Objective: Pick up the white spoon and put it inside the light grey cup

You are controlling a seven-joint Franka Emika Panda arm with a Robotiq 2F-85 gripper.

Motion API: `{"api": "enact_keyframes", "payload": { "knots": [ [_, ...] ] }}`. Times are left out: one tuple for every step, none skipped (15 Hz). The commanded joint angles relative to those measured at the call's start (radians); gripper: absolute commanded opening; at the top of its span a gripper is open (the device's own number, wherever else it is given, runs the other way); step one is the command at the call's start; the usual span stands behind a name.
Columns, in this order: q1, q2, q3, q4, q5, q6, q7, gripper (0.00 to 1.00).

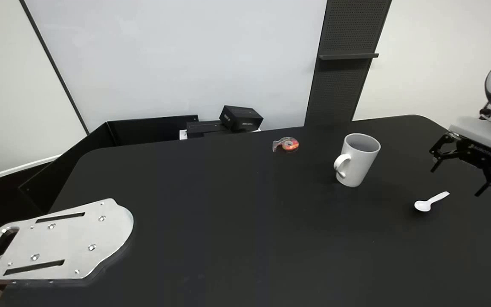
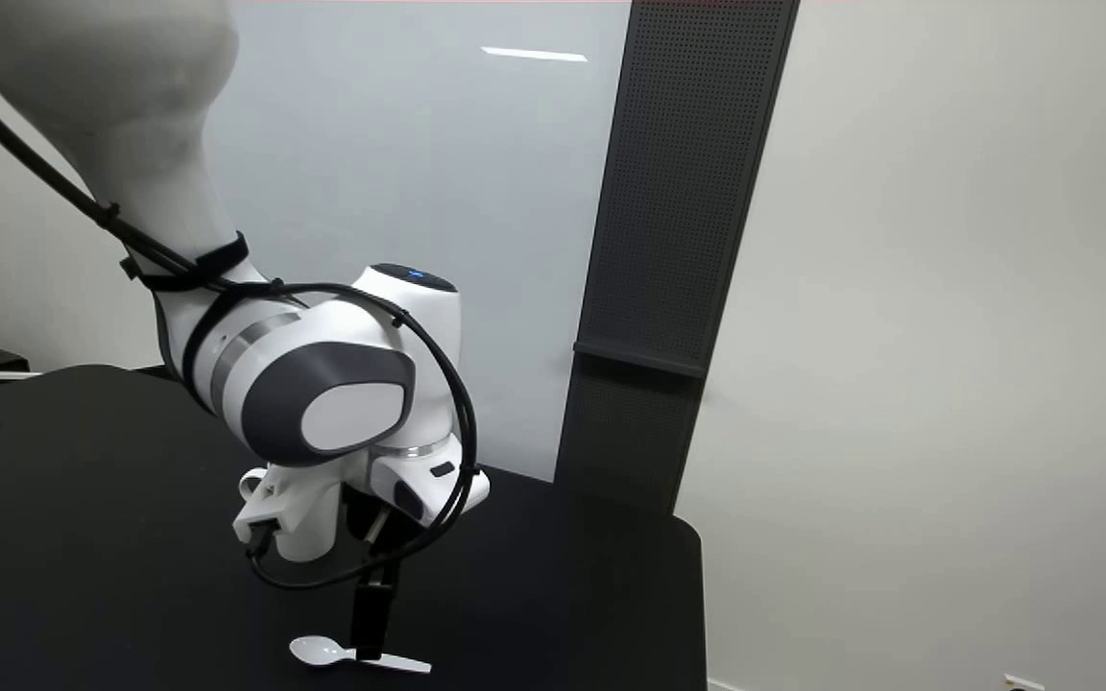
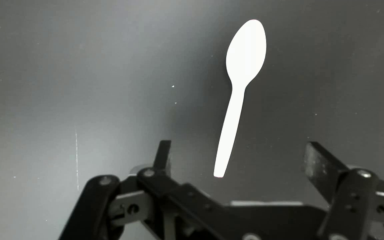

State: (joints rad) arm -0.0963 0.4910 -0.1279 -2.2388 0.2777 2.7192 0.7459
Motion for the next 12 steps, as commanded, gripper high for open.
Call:
{"api": "enact_keyframes", "payload": {
  "knots": [
    [0.016,0.001,-0.015,0.002,0.014,-0.004,-0.010,1.00],
    [0.016,0.001,-0.015,0.002,0.014,-0.004,-0.010,1.00],
    [0.016,0.001,-0.015,0.002,0.014,-0.004,-0.010,1.00],
    [0.016,0.001,-0.015,0.002,0.014,-0.004,-0.010,1.00],
    [0.016,0.001,-0.015,0.002,0.014,-0.004,-0.010,1.00],
    [0.020,0.011,-0.013,0.007,0.019,-0.010,0.002,1.00],
    [0.027,0.018,-0.014,0.007,0.021,-0.004,0.014,1.00],
    [0.028,0.026,-0.009,0.008,0.030,0.004,0.018,1.00],
    [0.036,0.034,-0.009,0.008,0.035,0.017,0.027,1.00],
    [0.042,0.044,-0.009,0.009,0.044,0.027,0.034,1.00],
    [0.045,0.054,-0.005,0.011,0.054,0.036,0.035,1.00],
    [0.048,0.062,-0.001,0.011,0.064,0.050,0.035,1.00]
  ]
}}
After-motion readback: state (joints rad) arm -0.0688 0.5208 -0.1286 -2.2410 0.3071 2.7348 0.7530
